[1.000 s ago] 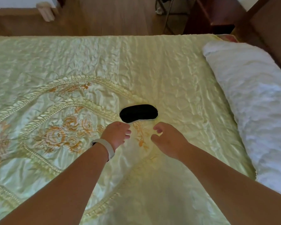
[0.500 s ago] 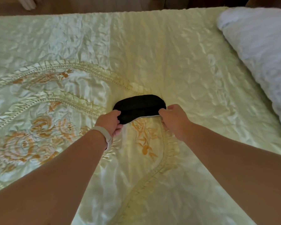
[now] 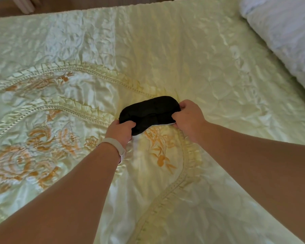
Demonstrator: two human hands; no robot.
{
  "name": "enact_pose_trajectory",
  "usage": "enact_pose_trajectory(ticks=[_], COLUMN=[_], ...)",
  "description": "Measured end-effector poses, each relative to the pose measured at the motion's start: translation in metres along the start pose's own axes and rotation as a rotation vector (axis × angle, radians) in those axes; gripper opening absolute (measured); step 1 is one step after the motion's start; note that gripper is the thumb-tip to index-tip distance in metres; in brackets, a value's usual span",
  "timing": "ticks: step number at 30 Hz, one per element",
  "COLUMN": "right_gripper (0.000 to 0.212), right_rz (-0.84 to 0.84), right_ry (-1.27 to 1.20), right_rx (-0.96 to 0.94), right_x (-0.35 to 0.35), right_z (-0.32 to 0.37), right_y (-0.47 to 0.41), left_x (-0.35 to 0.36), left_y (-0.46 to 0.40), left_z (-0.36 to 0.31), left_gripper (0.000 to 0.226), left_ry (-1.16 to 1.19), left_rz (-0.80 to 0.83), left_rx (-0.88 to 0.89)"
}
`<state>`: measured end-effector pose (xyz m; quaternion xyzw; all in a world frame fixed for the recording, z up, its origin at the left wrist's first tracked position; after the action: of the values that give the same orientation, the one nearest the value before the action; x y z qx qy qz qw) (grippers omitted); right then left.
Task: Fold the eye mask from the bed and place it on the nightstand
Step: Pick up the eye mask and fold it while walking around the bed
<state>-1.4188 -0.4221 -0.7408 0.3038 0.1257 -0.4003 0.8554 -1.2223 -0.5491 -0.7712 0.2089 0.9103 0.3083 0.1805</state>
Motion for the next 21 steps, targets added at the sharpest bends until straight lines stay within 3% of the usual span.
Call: enact_pose_trajectory(ticks=[10, 15, 21], right_gripper=[0.023, 0.017, 0.012], right_rz=[0.028, 0.052, 0.047], right_ry=[-0.031, 0.009, 0.026], right_rx=[-0.058, -0.088, -0.164], right_x=[0.002, -0.012, -0.050], right_z=[-0.002, 0.012, 0.059], right_y=[0.055, 0.091, 0.142], left_x=[-0.017, -0.018, -0.026], left_y=[0.048, 0.095, 0.161], left_z=[0.006, 0.002, -0.030], left_gripper=[0.044, 0.017, 0.032], left_ry=[0.008, 0.209, 0.329], left_rz=[-0.041, 0.016, 0.105], left_rx=[0.103, 0.090, 0.103])
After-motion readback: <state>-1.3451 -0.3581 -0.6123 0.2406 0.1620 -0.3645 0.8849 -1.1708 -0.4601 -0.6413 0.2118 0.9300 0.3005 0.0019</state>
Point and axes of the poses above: each hand's wrist, its own y-axis away from the middle knuckle, its own x-axis out of the palm, z = x × y, the point moved 7 cm from there along -y, towards the middle knuckle, and after that the axes turned 1 degree about -y, right-handed, at the moved point
